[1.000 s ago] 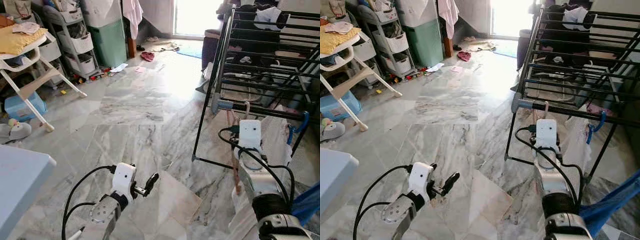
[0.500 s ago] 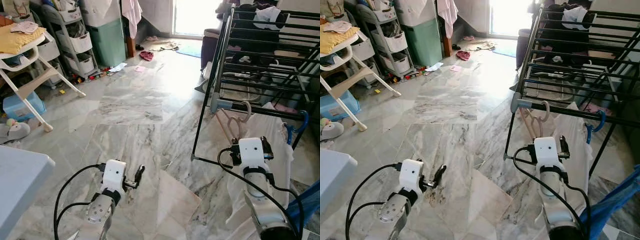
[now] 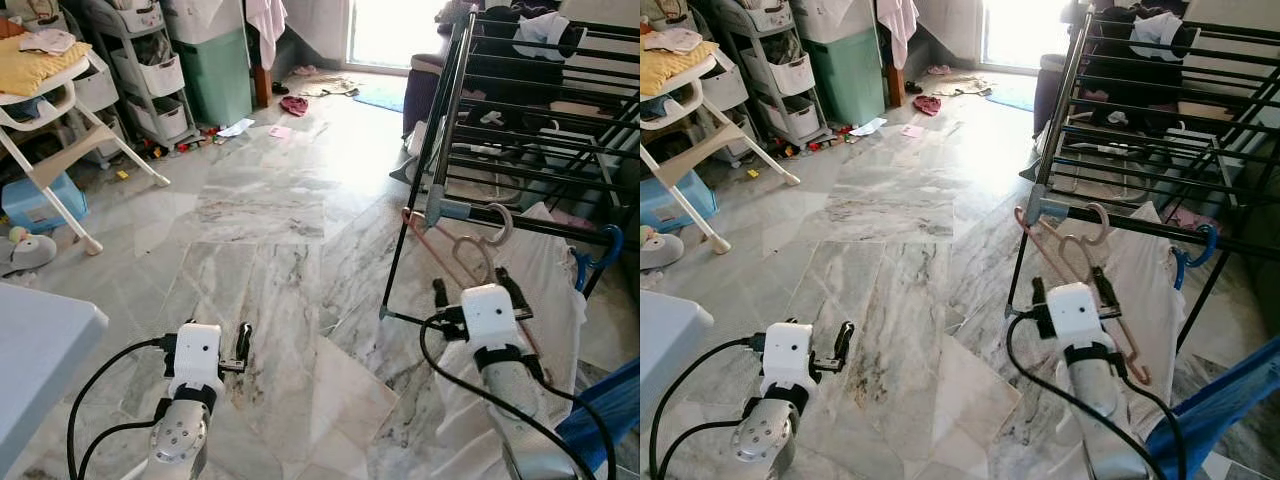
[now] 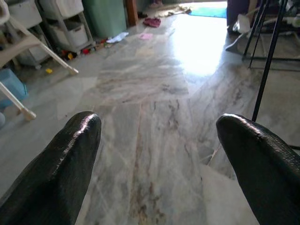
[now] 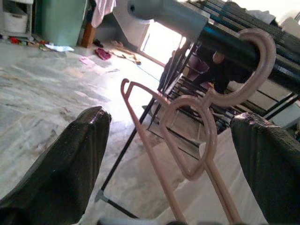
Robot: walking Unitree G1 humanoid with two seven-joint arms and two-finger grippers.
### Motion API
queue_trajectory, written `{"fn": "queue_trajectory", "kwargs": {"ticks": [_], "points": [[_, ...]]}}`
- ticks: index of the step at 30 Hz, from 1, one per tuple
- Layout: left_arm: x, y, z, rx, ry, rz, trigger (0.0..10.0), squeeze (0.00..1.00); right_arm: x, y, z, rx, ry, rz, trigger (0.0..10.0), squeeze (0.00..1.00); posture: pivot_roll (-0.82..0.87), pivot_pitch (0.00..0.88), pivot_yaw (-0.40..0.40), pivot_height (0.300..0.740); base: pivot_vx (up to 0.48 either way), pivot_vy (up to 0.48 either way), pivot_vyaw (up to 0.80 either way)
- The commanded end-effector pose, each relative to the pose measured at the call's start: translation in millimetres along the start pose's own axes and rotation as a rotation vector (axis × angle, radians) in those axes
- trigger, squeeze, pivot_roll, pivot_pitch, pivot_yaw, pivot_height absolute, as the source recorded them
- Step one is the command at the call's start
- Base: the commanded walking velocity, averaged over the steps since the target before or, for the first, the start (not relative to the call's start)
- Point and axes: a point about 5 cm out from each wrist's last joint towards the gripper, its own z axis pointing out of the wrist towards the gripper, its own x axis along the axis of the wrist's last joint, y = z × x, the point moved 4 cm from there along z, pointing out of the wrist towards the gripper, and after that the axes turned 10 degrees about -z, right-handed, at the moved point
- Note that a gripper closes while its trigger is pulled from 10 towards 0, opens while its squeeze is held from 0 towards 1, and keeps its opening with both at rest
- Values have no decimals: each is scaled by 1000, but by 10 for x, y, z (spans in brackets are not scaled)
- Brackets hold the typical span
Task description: Hang hanger
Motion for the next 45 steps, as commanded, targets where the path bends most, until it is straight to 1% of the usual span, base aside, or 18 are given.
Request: {"fn": "queue_trajectory", "kwargs": {"ticks": [1,4,6,8,9,11,16,17,19,21,23,25,26,28,29,36,41,45], "points": [[64,-21,-2,14,11,18,10000,0,16,-78,-31,17,-8,16,10000,1000,-13,0,-5,740,0,0,0],[113,-91,21,40,24,21,10000,0,50,-269,-26,92,1,10,10000,965,0,0,-25,740,0,0,0],[90,-135,20,53,16,32,10000,0,70,-319,-11,113,3,20,10000,949,11,0,-26,740,0,0,400],[39,-146,3,66,0,45,10000,0,74,-320,-3,121,3,23,10000,949,19,0,-28,740,0,0,800],[56,-163,27,78,-7,36,10000,0,143,-304,60,129,19,35,10000,945,37,0,-23,740,0,0,800],[-32,-185,19,90,-32,77,10000,0,56,-365,69,154,8,2,10000,945,30,0,-24,740,0,0,800],[-100,-199,27,100,-66,121,10000,0,-34,-360,124,141,-51,37,10000,941,25,0,-22,740,0,0,800],[-85,-155,56,92,-60,151,10000,0,-68,-383,127,155,-61,45,10000,902,31,0,-18,740,0,0,800],[-52,-126,86,90,-50,145,10000,0,-96,-412,133,162,-71,50,10000,847,26,0,-2,740,0,0,800],[-40,-84,124,76,-49,137,10000,0,-101,-449,149,169,-68,47,10000,847,28,0,6,740,0,0,800],[-29,-21,199,44,-48,150,10000,0,-134,-492,187,162,-100,78,10000,733,44,0,-8,740,0,0,800],[-19,1,226,32,-45,156,10000,0,-143,-505,200,157,-114,94,10000,733,44,0,-8,740,0,0,800],[4,-7,255,38,-40,159,10000,0,-124,-551,210,169,-121,127,10000,714,48,0,-16,740,0,0,800],[5,-22,282,49,-42,149,10000,0,-46,-649,205,221,-81,112,10000,678,44,0,-15,740,0,0,800],[0,-19,286,52,-44,143,10000,0,-34,-662,202,232,-73,112,10000,596,47,0,-16,740,0,0,800],[-48,26,268,43,-54,136,10000,0,-90,-613,247,219,-90,133,10000,541,54,0,-11,740,0,0,800],[4,2,321,56,-45,132,10000,0,-41,-611,297,206,-85,153,10000,518,49,0,-1,740,0,0,800],[34,10,357,56,-38,127,10000,0,-10,-622,324,206,-75,162,10000,447,33,0,11,740,0,0,800]]}}
